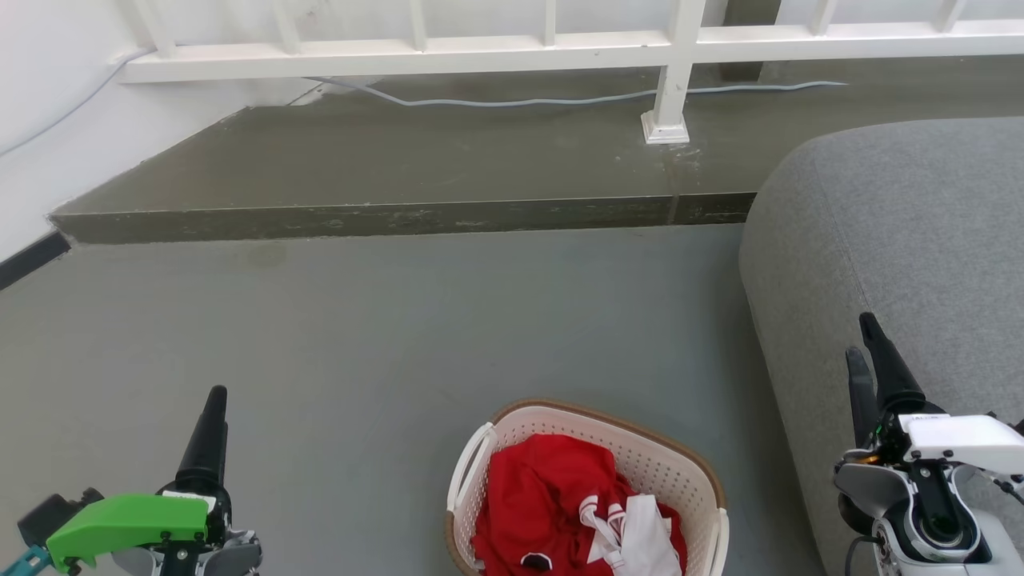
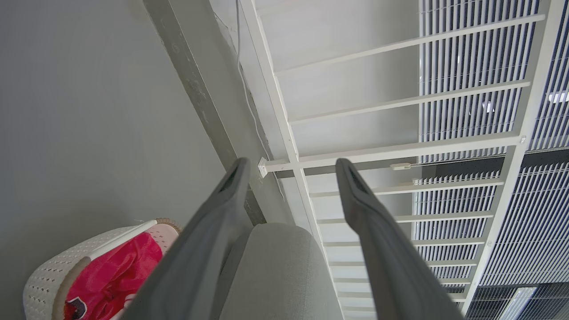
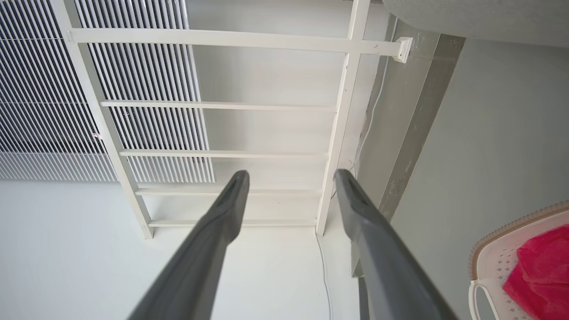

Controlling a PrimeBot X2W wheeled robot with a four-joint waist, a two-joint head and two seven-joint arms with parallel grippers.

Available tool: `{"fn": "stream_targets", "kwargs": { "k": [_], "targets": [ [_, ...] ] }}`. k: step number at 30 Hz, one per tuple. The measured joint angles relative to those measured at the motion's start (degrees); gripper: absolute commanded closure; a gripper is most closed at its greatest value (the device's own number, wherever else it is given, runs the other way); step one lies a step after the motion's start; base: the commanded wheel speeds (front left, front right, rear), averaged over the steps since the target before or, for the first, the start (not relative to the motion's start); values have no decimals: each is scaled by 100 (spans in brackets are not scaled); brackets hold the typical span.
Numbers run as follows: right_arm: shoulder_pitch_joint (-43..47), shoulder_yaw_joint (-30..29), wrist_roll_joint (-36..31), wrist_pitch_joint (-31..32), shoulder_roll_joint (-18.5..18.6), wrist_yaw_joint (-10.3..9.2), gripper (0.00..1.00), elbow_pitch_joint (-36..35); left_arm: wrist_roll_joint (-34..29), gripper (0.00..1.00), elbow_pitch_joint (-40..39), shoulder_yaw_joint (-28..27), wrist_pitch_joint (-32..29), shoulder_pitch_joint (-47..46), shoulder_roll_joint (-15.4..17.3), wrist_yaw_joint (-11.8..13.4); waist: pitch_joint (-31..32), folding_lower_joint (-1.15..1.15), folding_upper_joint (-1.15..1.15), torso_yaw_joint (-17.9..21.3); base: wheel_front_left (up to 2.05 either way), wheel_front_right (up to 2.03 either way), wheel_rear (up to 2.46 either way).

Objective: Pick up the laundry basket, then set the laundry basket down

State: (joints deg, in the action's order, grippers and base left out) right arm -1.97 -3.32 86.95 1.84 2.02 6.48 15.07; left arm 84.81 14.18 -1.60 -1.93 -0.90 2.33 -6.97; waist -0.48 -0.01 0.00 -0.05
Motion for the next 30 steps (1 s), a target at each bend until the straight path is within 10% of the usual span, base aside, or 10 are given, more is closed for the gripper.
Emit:
{"fn": "stream_targets", "kwargs": {
  "k": [30],
  "targets": [
    [-341, 838, -2916, -636, 604, -57, 0, -216, -3007, 0, -333, 557, 654, -109, 504, 145, -40, 0, 0, 76, 0, 0, 0]
  ]
}}
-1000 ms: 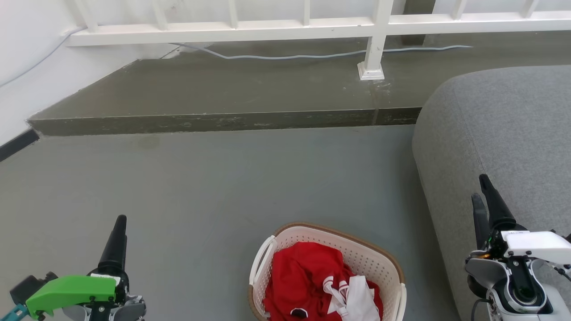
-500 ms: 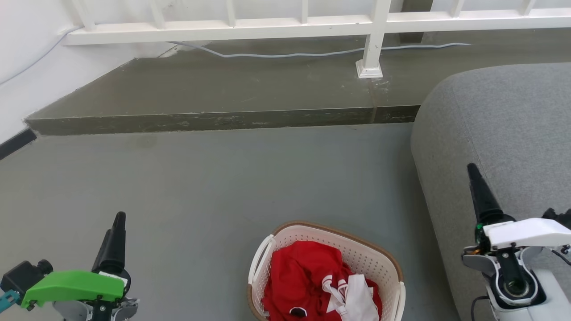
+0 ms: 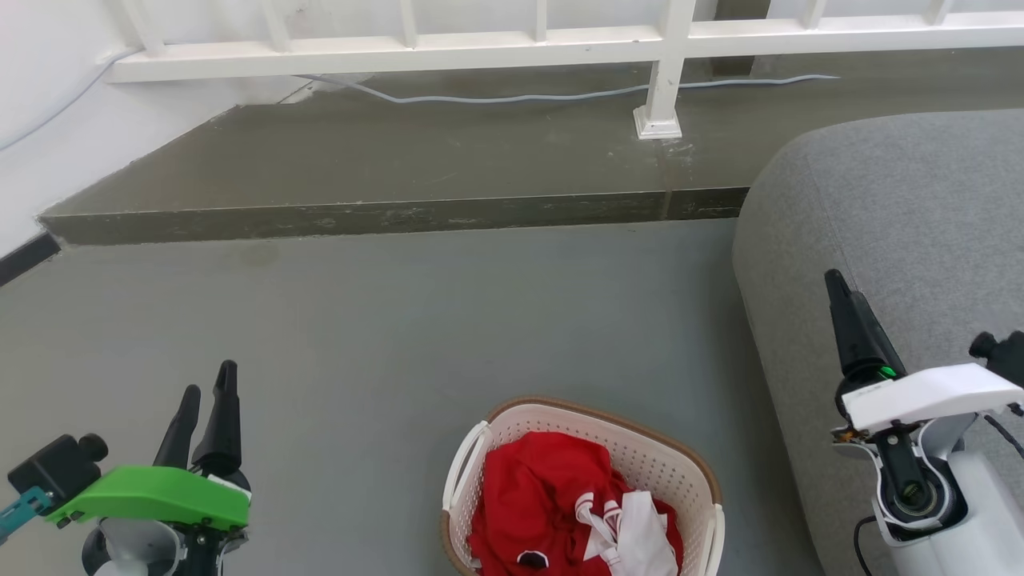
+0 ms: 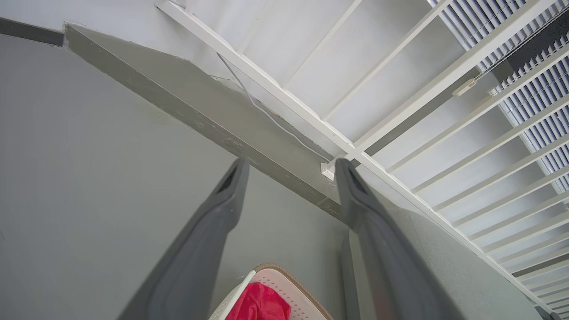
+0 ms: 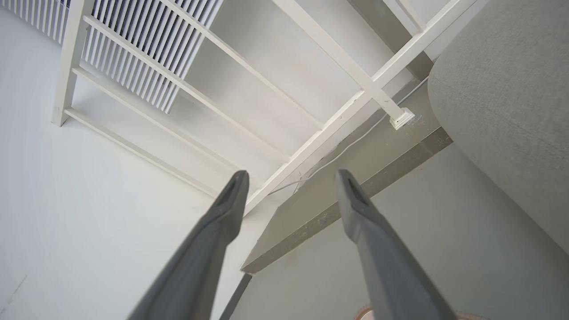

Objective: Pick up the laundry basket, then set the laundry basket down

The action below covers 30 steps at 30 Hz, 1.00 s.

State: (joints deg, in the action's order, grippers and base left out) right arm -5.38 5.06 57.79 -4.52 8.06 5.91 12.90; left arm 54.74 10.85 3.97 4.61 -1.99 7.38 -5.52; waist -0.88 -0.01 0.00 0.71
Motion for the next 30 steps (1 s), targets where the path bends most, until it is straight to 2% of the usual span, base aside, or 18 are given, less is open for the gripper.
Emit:
{"fn": "stream_targets", "kwargs": {
  "k": [4, 12, 30],
  "targets": [
    [-33, 85, -375, -54, 7, -8, 0, -52, -335, 0, -49, 56, 62, -25, -4, 22, -1, 0, 0, 5, 0, 0, 0],
    [-38, 248, -1039, -232, 5, -141, 0, -67, -938, 0, -138, 111, 224, -38, -59, 71, 2, 0, 0, -2, 0, 0, 0],
    [-112, 514, -2339, -561, 5, -196, 0, -82, -2209, 0, -286, 191, 564, -39, -99, 100, 27, 0, 0, -18, 0, 0, 0]
  ]
}}
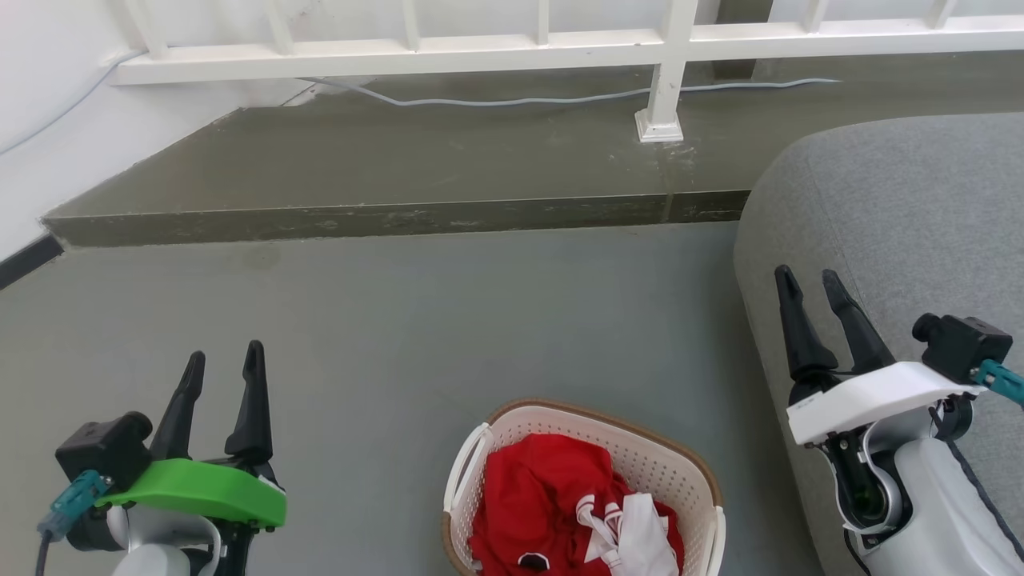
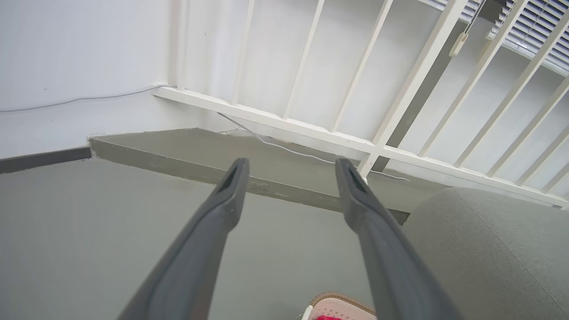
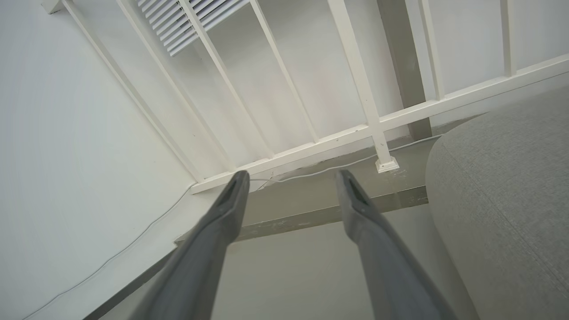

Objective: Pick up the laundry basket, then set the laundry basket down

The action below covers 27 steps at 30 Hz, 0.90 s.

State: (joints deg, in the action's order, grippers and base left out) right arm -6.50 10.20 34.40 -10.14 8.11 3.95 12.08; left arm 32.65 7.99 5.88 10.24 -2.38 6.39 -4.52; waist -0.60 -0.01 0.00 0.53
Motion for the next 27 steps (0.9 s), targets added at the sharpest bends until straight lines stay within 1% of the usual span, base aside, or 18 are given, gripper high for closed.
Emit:
{"fn": "stream_targets", "kwargs": {
  "k": [5, 6, 20, 27],
  "targets": [
    [-19, 63, -374, -97, 0, -1, 0, -9, -397, 0, -69, 11, 100, 0, -2, 0, 11, 0, 0, 8, 0, 0, 0],
    [-19, 96, -503, -127, 0, -1, 0, -8, -602, 0, -93, 21, 141, 0, -3, -1, 13, 0, 0, 12, 0, 0, 0],
    [-129, 221, -1540, -419, 5, -1, 0, -9, -1671, 0, -255, 64, 415, -3, -30, -53, 6, 0, 0, 35, 0, 0, 0],
    [-130, 210, -1675, -428, -3, -1, 0, -8, -1706, 0, -265, 34, 417, -4, -65, -81, -4, 0, 0, 43, 0, 0, 0]
  ]
}}
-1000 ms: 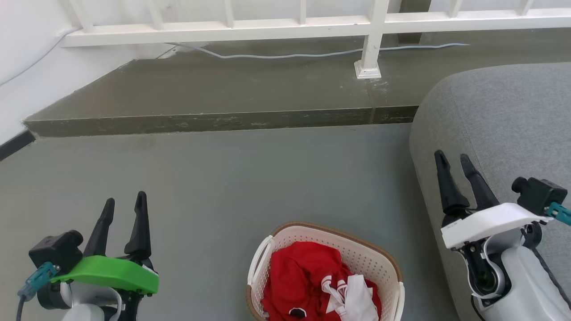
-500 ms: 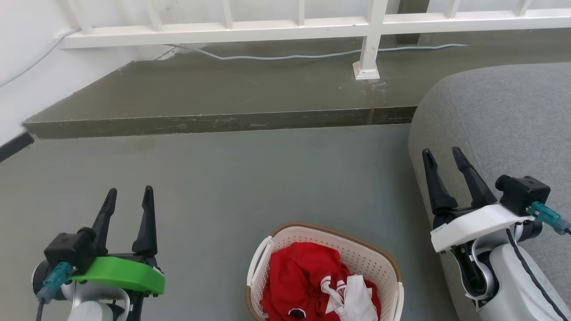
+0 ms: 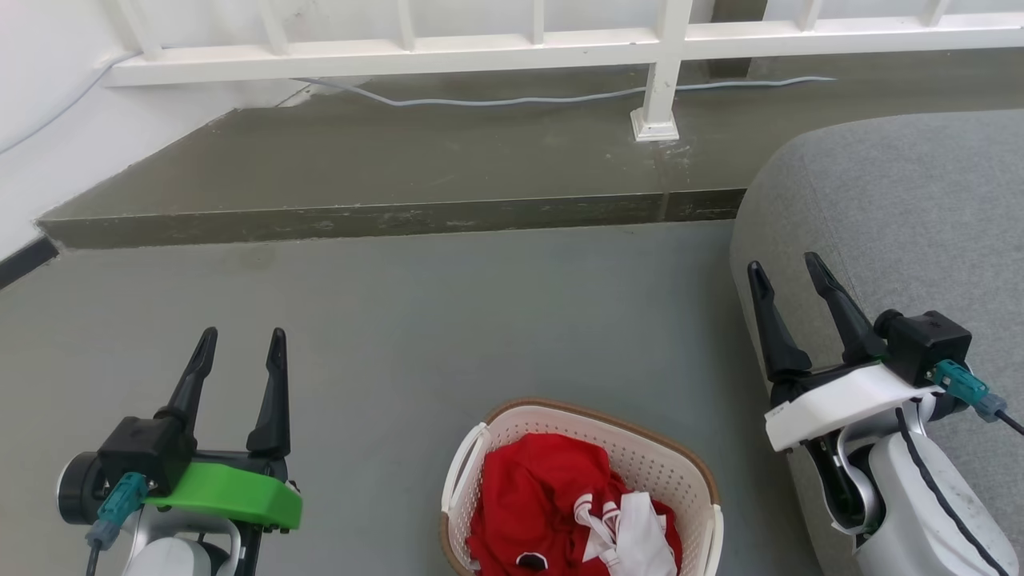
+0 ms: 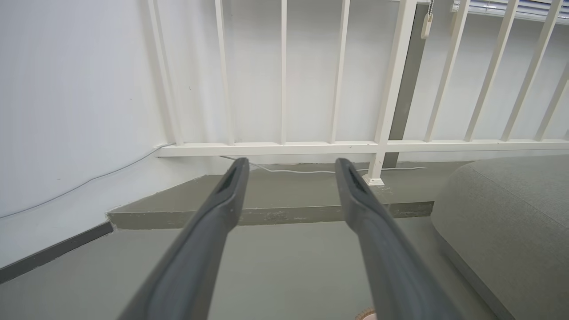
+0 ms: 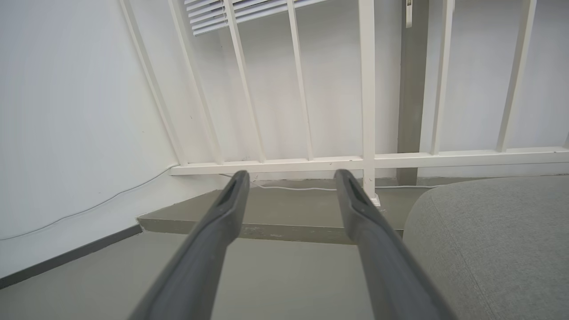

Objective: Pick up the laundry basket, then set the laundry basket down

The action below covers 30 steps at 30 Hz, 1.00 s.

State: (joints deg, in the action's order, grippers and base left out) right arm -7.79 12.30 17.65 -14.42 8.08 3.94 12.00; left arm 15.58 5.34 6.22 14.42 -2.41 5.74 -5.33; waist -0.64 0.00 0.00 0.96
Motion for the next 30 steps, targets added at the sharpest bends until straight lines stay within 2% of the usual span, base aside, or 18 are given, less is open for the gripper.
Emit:
{"fn": "stream_targets", "kwargs": {
  "k": [15, 30],
  "targets": [
    [-3, -55, -56, 0, -92, 26, 0, 21, -21, 0, -22, -185, 0, 1, -85, -58, -90, 0, 0, 92, 0, 0, 0],
    [-188, -162, -112, 0, -149, 60, 0, -112, -21, 0, -36, -226, 0, -194, -104, -123, -811, 0, 0, 321, 0, 0, 0]
  ]
}}
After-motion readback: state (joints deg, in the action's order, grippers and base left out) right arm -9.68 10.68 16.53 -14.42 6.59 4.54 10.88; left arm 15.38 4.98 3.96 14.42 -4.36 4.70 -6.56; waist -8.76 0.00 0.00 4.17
